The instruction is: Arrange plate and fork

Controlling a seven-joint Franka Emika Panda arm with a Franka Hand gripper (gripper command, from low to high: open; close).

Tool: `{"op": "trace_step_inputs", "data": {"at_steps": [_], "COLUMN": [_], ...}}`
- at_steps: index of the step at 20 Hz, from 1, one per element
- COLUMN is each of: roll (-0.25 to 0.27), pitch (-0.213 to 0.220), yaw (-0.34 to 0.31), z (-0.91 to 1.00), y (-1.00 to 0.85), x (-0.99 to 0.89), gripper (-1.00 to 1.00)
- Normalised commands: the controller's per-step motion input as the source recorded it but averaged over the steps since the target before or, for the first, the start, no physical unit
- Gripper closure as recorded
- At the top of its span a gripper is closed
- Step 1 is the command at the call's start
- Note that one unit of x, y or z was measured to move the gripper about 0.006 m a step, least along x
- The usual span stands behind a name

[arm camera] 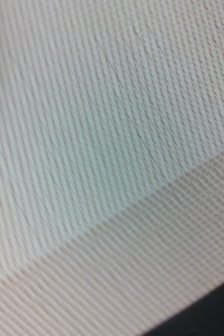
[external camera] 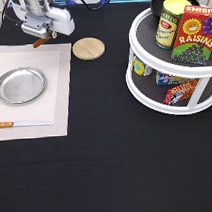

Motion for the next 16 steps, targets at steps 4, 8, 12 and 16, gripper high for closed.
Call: {"op": "trace_step_inputs", "data": {"at_steps": [4,8,12,16], "roll": [0.016,0.017,0.023,0.022], "pitch": [-0.056,-0.05,-0.036,-0.014], "yaw": [-0.361,-0.362,-0.338,-0.269], "z": [0.0,0.0,0.0,0.0], "y": [0.0,0.0,-0.04,-0.25], "x": [-0.01,-0.03,-0.02,0.0], "gripper": [1.0,1.0,1.0,1.0]}}
